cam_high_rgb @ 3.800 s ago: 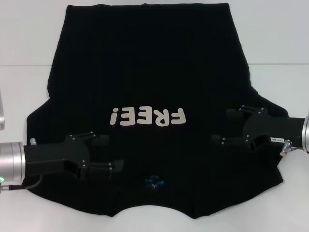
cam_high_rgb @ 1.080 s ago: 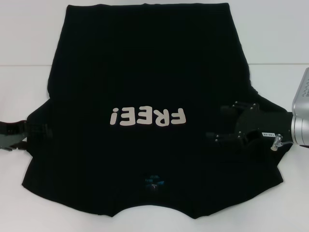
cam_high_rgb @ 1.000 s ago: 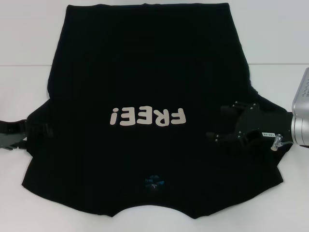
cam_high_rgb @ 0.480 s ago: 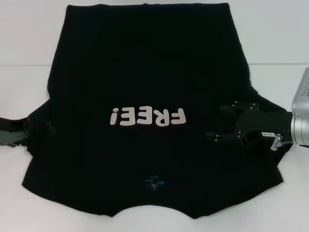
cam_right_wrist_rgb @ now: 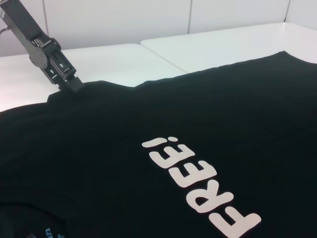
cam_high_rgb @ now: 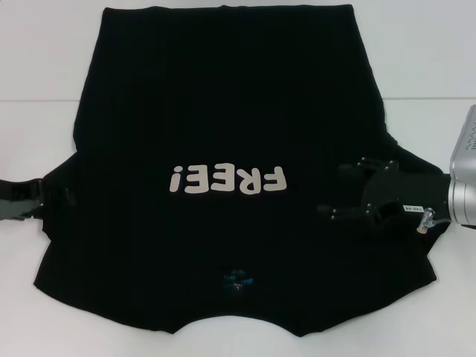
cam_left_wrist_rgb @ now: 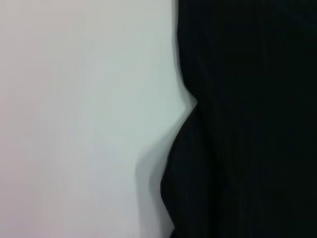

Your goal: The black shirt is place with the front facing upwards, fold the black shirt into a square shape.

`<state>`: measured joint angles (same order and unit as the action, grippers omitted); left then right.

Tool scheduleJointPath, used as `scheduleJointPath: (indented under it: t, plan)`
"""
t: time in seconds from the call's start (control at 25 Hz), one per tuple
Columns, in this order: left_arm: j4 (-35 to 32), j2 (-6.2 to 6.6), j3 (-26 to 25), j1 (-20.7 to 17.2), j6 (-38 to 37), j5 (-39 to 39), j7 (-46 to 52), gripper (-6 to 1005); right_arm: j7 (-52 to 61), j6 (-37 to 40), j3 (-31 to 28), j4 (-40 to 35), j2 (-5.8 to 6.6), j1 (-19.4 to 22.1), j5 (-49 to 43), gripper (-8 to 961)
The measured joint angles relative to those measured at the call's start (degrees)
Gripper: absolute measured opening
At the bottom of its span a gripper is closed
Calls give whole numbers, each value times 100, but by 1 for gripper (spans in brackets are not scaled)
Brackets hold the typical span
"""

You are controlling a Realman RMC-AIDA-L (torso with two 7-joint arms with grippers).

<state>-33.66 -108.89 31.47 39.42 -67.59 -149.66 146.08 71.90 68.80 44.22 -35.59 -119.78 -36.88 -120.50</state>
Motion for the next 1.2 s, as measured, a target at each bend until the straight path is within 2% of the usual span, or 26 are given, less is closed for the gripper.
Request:
scheduleJointPath:
  t: [0.04,0.44,0.68,1.2]
  plan:
    - [2,1,0,-1,2,-5,0,769,1,2,0,0,0,4,0,946]
    - [58,-10,27,34,74,-39,-32,326,9,48,-1,-1,-8,6,24,946]
    - [61,-10,27,28,91,-38,-22,130,8,68,-1,-3,-9,10,35,946]
    - [29,-12,275,-6,159,-45,-11,1,9,116,-29,-6,-10,24,36,946]
